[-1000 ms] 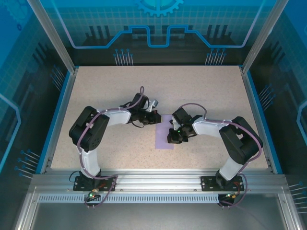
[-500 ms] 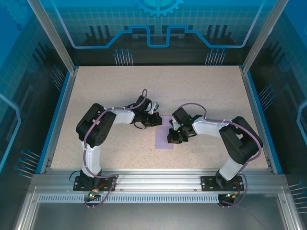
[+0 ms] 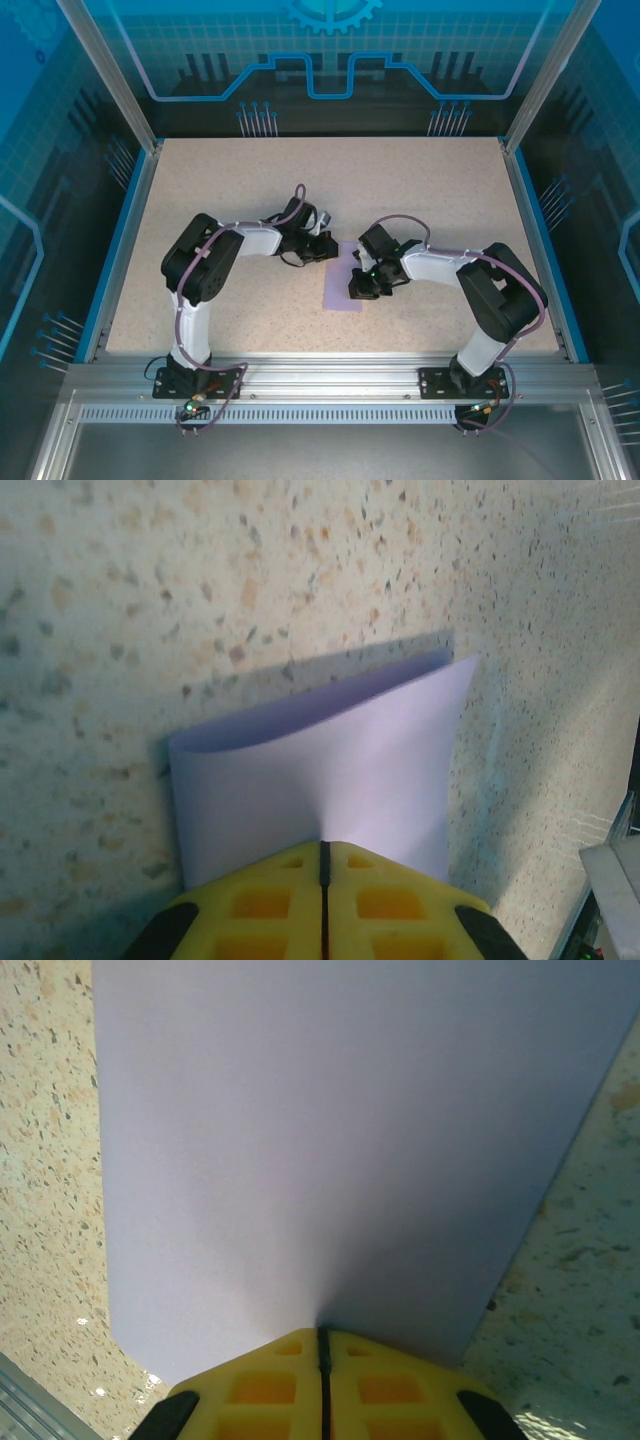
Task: Fold a paper plane with a square sheet of paper (fold left side to right side)
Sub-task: First fold the square sheet of paper in half at the center of the table.
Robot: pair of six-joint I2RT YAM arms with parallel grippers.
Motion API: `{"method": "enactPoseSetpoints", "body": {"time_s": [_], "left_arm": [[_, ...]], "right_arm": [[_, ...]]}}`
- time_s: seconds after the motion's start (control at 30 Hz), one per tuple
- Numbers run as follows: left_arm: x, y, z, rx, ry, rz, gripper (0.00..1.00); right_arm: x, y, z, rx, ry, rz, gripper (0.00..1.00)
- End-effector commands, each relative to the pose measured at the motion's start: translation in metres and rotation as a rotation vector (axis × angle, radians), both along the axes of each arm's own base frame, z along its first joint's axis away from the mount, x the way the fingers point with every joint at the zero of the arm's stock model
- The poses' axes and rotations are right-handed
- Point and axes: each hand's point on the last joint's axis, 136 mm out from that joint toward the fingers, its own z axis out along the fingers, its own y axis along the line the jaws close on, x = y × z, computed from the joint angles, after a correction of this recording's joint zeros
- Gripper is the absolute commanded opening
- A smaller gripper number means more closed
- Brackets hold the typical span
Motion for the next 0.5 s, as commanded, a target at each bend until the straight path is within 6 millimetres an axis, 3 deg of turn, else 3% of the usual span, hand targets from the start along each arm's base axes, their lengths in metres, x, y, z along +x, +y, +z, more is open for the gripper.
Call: {"method": "enactPoseSetpoints", "body": {"time_s": [0.0, 0.47], "left_arm": [[0.034, 0.022, -0.010, 0.066, -0.044, 0.097, 0.09], [0.062, 0.038, -0.017, 0.088, -0.049, 0.152, 0.10]], "right_arm": [[-0.047, -0.050, -0.043, -0.224, 0.177, 0.003, 0.08], [-0.047, -0.052, -0.044, -0.219, 0.179, -0.003, 0.08]]}}
